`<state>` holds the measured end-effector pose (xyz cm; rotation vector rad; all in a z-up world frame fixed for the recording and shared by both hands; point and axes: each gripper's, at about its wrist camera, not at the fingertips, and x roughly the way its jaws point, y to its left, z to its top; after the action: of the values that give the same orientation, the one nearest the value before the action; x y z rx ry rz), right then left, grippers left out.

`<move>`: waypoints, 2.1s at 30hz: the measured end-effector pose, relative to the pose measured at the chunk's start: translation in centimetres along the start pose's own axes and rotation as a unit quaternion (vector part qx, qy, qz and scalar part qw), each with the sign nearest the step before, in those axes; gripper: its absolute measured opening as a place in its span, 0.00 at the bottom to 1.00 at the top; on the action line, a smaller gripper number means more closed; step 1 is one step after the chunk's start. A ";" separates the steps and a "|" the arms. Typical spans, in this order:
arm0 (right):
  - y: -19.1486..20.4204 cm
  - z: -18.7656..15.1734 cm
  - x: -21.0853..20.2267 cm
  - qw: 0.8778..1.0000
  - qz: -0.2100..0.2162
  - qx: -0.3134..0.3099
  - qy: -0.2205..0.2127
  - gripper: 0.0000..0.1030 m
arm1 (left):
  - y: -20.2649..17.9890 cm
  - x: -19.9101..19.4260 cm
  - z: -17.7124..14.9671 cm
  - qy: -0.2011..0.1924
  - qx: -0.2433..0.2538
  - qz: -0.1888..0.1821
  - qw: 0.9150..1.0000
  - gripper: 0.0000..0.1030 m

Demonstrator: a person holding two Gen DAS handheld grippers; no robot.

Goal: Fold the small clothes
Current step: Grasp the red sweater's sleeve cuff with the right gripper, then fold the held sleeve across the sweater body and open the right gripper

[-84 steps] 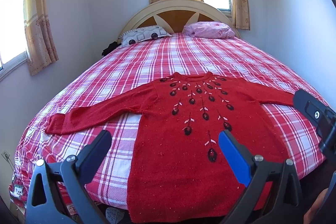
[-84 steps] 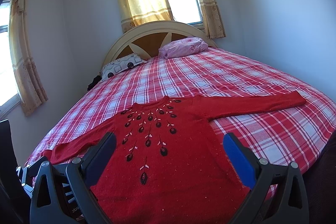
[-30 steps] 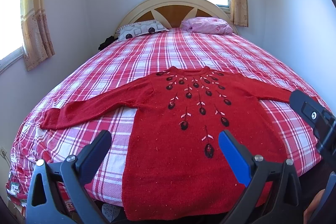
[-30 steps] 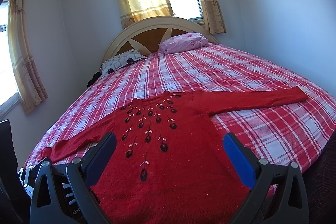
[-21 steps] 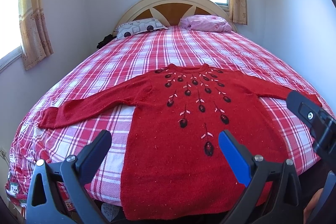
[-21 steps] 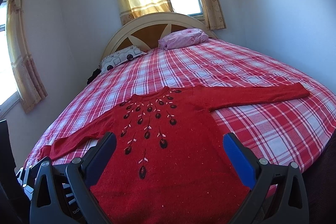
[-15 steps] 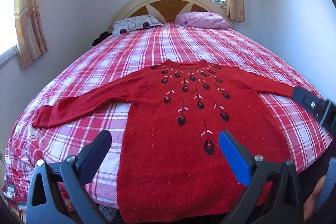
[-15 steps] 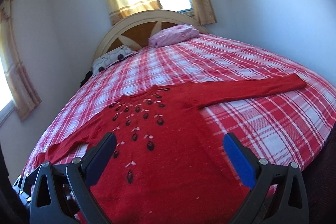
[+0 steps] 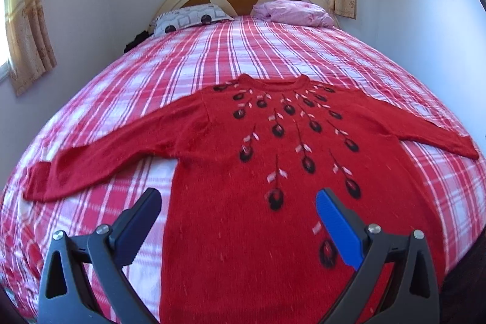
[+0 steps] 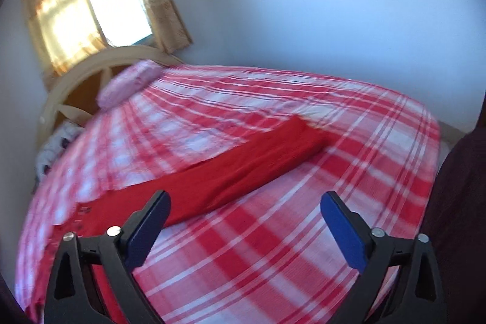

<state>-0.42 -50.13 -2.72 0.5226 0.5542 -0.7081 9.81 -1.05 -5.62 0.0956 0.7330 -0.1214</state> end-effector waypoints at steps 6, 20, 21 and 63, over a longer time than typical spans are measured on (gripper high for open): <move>-5.5 3.8 7.5 0.996 -0.058 0.037 0.062 0.79 | -0.2 2.7 1.7 0.016 -0.001 -0.001 1.000 1.00; -3.6 4.0 12.8 0.989 -0.106 -0.038 0.100 0.24 | 1.5 6.1 1.3 0.064 -0.027 0.003 0.998 1.00; -3.5 4.2 12.7 0.989 -0.098 -0.035 0.106 0.18 | 1.7 6.2 1.2 0.066 -0.029 0.003 0.997 1.00; 48.6 -25.3 -1.1 0.775 0.476 -0.298 0.290 0.42 | 16.8 5.3 -2.5 0.063 -0.172 0.094 0.979 1.00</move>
<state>26.46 -2.73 -8.26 0.3374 0.9316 0.6408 14.42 15.44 -10.30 -0.1585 0.8585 0.1945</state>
